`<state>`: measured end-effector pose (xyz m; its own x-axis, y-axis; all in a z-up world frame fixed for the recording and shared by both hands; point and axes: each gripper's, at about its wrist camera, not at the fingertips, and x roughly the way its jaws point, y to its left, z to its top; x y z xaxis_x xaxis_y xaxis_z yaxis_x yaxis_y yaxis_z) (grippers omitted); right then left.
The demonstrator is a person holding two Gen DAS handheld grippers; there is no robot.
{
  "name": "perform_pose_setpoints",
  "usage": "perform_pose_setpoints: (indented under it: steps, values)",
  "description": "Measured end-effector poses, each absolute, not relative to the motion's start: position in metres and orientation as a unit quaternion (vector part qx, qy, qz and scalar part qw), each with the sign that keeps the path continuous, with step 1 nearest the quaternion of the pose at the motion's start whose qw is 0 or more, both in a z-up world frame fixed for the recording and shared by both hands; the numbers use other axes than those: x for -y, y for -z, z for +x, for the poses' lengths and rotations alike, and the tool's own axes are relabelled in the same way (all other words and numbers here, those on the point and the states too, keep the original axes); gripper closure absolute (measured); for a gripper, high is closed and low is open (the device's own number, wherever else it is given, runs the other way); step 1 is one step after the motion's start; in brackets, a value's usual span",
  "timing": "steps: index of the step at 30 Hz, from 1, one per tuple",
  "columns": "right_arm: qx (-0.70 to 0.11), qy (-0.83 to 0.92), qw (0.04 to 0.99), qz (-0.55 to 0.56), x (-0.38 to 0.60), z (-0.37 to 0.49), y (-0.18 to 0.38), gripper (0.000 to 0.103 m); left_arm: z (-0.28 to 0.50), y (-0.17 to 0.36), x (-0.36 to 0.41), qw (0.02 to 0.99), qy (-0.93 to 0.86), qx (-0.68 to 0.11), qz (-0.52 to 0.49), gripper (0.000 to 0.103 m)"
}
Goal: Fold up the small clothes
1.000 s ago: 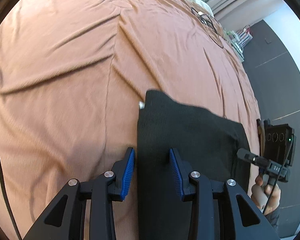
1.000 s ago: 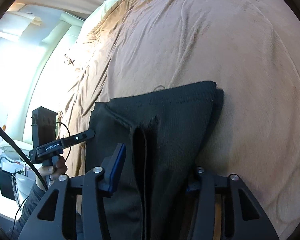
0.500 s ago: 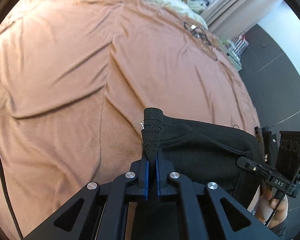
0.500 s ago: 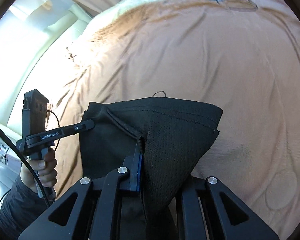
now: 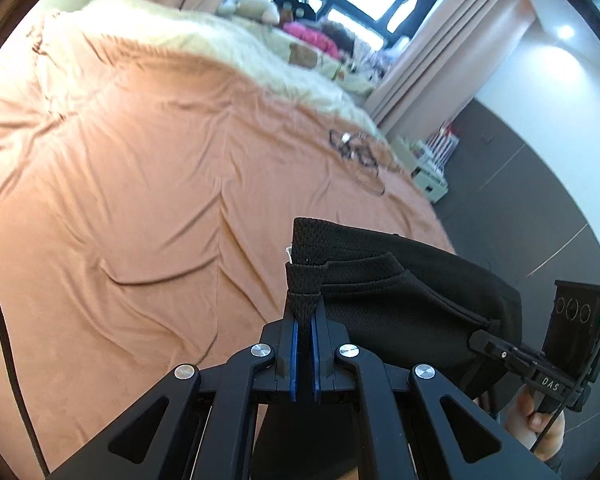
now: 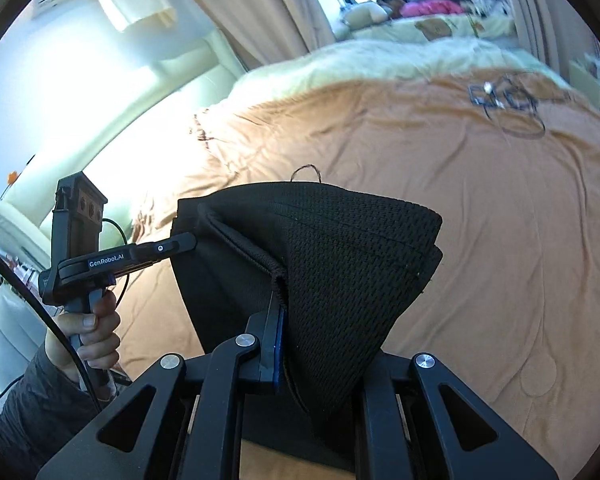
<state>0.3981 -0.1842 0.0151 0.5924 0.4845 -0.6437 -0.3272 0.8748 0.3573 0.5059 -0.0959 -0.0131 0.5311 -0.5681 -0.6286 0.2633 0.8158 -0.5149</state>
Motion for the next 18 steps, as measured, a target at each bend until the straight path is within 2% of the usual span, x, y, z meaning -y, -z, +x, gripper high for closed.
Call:
perform_pose_setpoints:
  steps: [8,18]
  values:
    - [-0.352,-0.257,0.898,0.057,0.141,0.337,-0.065,0.095,0.464,-0.04,0.037,0.879,0.228,-0.368,-0.2,0.098]
    - [-0.332,-0.317,0.888,0.027,0.066,0.297,-0.082,0.095,0.416,-0.077,-0.06,0.903,0.179,-0.326,-0.215,0.099]
